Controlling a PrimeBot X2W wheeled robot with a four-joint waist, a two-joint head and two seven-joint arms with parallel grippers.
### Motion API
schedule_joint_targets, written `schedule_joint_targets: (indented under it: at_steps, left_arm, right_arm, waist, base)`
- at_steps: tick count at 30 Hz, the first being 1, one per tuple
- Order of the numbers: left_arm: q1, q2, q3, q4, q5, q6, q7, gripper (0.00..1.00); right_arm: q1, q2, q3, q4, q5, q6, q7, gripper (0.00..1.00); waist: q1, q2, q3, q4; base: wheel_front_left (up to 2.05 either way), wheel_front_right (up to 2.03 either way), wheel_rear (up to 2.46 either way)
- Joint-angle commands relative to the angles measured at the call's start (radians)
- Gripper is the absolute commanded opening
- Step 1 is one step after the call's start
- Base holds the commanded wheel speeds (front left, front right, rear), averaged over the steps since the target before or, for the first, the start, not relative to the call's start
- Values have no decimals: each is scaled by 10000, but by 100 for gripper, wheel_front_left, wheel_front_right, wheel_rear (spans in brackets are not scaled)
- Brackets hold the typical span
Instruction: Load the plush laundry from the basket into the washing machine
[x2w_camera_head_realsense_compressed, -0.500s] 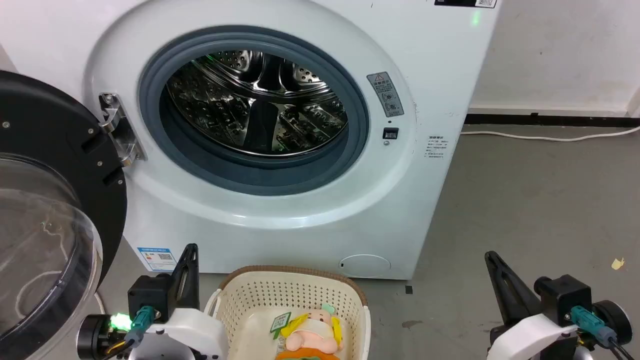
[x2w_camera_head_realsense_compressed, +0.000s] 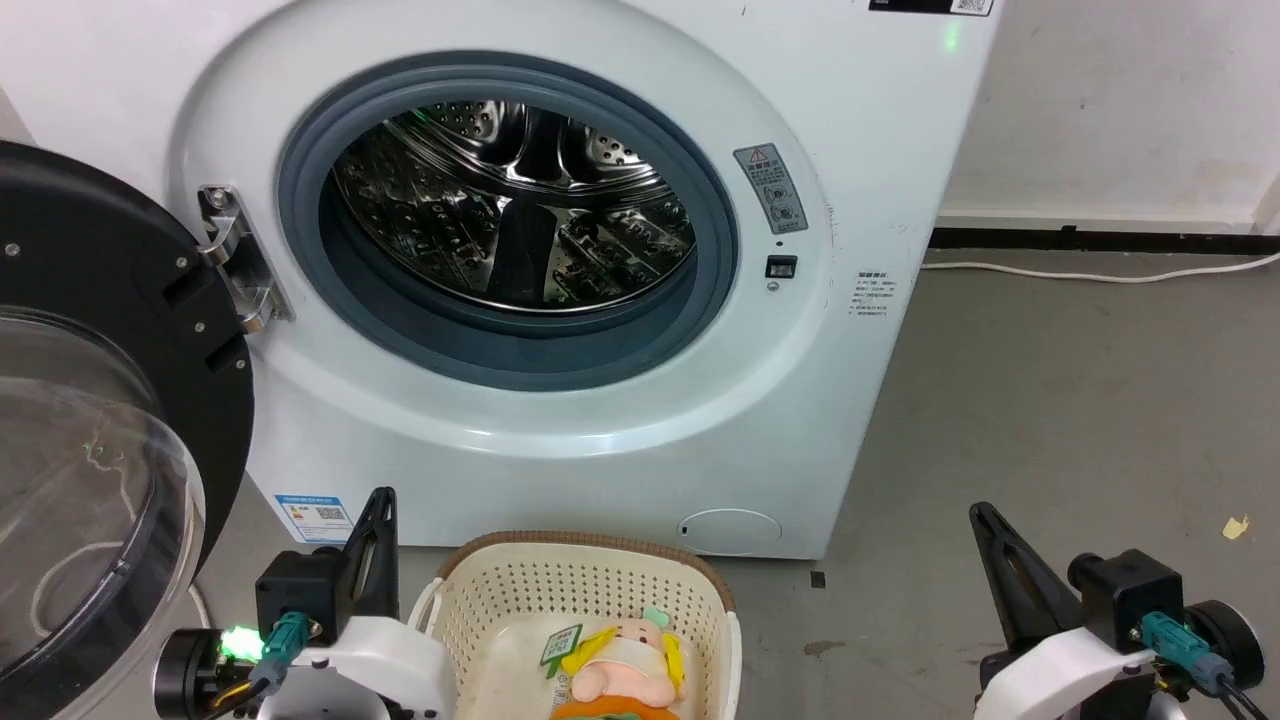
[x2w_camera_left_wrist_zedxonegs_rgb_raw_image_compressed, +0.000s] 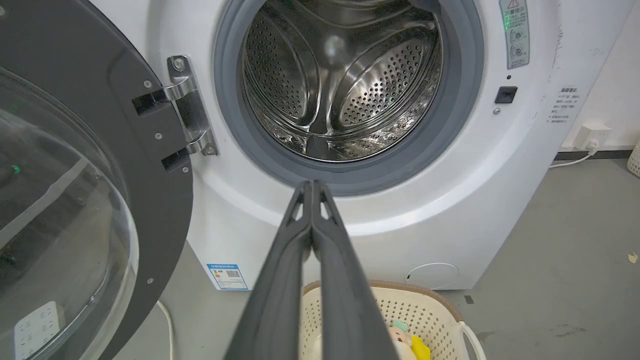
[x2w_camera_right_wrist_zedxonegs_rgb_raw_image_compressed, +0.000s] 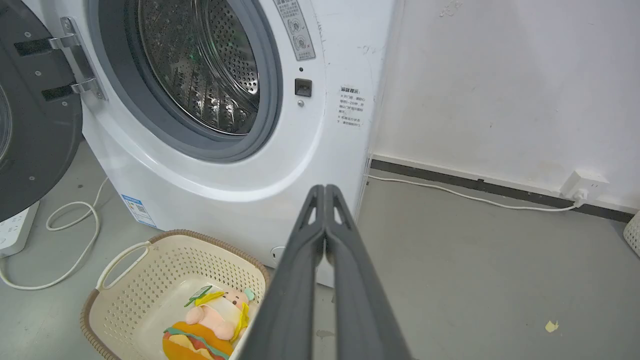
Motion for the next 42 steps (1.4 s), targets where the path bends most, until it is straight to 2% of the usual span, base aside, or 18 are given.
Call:
schedule_joint_targets:
  at_steps: [1,19,20,21,23,24,34,42]
  left_arm:
    - [148,1,1,-41,26,22,3,0]
    - [148,1,1,-41,26,22,3,0]
    - [-1,0,-2,1,-6,0,-2,100]
    - [-2,0,-3,3,-7,0,-4,0]
    - [-3,0,-10,3,-8,0,-5,0]
    - [-1,0,-12,3,-15,0,-11,100]
    - [14,0,-225,0,-271,-38,-220,100]
    - [-208,13,-537,337,-493,-137,-450,100]
  right_arm:
    - [-120,-22,-26,-41,-76,52,14,0]
    - [-120,-22,-26,-41,-76,52,14,0]
    - [2,0,0,1,8,-4,-4,100]
    - [4,0,6,4,12,-13,-5,0]
    - [6,0,9,6,14,-15,-7,0]
    - [9,0,14,3,23,-15,-12,100]
    - [62,-2,-50,-51,269,-10,-212,100]
    - [-63,-4,81,-119,579,-4,-444,100]
  waist:
    - [0,0,0,0]
    - [0,0,0,0]
    - [0,0,0,0]
    - [0,0,0,0]
    - [0,0,0,-1]
    - [0,0,1,-1]
    - [0,0,115,-29]
    - [0,0,637,-265]
  base:
    - [0,0,0]
    - [0,0,0]
    - [0,0,0]
    - [0,0,0]
    - [0,0,0]
    - [0,0,0]
    - [0,0,0]
    - [0,0,0]
